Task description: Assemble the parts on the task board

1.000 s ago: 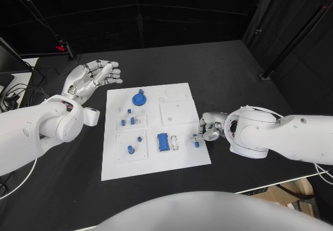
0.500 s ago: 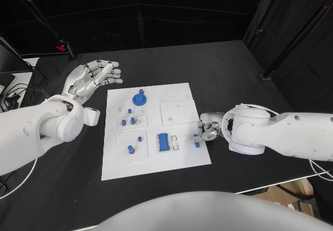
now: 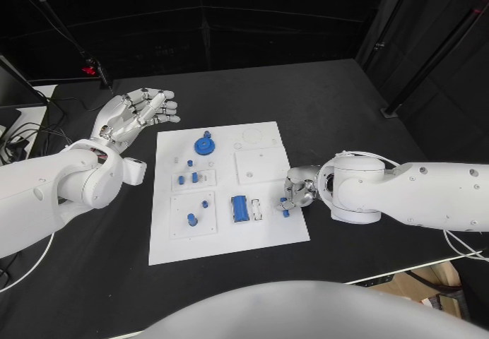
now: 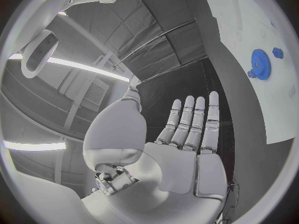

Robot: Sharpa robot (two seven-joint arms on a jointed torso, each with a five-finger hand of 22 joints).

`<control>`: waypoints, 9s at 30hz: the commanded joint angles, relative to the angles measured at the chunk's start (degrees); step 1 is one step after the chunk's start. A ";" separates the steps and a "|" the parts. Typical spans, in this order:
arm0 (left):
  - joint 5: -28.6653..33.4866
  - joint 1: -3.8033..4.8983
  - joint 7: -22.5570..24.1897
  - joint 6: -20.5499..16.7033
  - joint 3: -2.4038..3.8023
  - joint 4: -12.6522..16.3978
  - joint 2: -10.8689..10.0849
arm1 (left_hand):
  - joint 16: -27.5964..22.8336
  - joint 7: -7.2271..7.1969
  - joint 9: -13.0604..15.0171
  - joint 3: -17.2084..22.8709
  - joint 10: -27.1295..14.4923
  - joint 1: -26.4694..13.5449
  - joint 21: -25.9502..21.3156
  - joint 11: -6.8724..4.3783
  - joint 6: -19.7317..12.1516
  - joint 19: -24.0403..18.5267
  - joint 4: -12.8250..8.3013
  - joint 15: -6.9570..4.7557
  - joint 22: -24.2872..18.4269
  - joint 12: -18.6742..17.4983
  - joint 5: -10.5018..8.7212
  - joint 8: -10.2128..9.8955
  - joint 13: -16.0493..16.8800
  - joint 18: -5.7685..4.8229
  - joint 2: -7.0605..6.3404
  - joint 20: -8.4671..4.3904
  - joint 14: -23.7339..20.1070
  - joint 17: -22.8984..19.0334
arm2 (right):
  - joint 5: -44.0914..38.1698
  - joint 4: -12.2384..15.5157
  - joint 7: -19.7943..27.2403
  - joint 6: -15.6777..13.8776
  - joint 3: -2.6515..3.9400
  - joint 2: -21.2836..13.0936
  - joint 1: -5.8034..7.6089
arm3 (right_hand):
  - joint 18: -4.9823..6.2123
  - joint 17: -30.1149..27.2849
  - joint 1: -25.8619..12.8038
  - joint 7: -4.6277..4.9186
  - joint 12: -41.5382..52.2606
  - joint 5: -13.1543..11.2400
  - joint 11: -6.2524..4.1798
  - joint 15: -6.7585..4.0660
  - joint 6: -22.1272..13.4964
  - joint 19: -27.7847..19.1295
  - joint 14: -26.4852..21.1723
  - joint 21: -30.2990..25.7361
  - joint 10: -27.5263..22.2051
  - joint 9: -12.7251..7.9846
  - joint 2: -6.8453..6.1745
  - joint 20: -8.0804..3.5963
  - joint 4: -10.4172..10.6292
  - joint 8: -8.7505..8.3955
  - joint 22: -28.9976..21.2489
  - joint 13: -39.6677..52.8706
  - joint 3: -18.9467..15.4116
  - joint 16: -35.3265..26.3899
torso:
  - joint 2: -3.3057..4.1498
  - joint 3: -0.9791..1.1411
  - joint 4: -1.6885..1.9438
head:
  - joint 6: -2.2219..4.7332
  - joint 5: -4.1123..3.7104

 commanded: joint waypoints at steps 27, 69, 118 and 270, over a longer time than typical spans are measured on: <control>0.19 0.06 0.25 0.75 0.04 0.02 -0.13 | 0.31 6.41 0.02 0.41 -0.30 -0.16 0.39 0.02 -0.51 -0.39 0.02 -0.07 -0.16 0.38 0.21 0.36 0.04 -0.20 0.85 -0.07 0.22 0.04 | -0.98 -0.33 -2.56 -3.09 -0.44 1.26 -1.30 | -0.41 15.09 10.48 -0.65 0.14 -6.73 -0.86 -0.31 -0.39 5.97 6.07 0.18 6.17 -20.81 0.83 -0.60 -9.13 -8.95 15.10 15.08 14.41 0.14 | 0.04 0.06 -0.04 | 0.00 0.02; 0.19 0.01 -0.03 0.79 0.04 -0.14 -0.16 | 0.37 6.42 0.01 0.45 -0.35 -0.19 0.42 0.02 -0.62 -0.43 -0.01 -0.06 -0.22 0.48 0.17 0.47 0.03 -0.21 1.30 -0.07 0.19 0.04 | 27.52 2.02 16.89 -19.06 -0.42 -2.16 -1.29 | -0.41 15.09 4.85 -1.14 0.14 -1.54 -1.33 -0.97 10.73 5.97 6.07 0.18 6.17 -21.31 -4.10 -1.20 -12.10 -17.75 15.10 15.08 22.08 0.14 | 0.00 0.02 0.00 | 0.00 0.72; 0.19 0.00 -0.16 0.95 0.04 -0.23 0.06 | 0.52 6.43 0.00 0.54 -0.38 0.28 0.48 0.03 -0.81 -0.49 -0.08 -0.06 -0.33 0.72 0.73 0.70 0.03 -0.22 1.94 -0.07 0.17 0.05 | 34.82 -0.81 13.43 -15.66 -0.41 1.43 -1.27 | -0.41 15.09 1.47 -1.09 0.14 -2.37 -1.30 -0.96 13.43 5.97 6.07 0.18 6.17 -20.77 -4.68 -1.16 -10.01 -20.37 15.10 15.08 18.87 0.14 | 0.03 0.01 0.05 | 0.00 1.13; 0.19 -0.08 -0.32 0.92 0.04 -0.18 -0.21 | 0.72 6.46 -0.02 0.45 -0.52 1.07 0.62 0.05 -1.11 -0.55 -0.14 -0.05 -0.53 1.06 1.86 1.11 0.01 -0.23 2.95 -0.07 0.09 0.04 | 32.61 0.98 26.48 -26.40 -0.35 0.08 -1.10 | -0.41 15.09 4.26 -4.07 0.14 -7.64 -4.14 -3.92 6.63 5.97 6.07 0.18 6.17 4.78 -0.37 -3.98 1.71 -1.05 15.10 15.08 -4.77 0.14 | -0.09 0.05 -0.09 | 0.00 2.02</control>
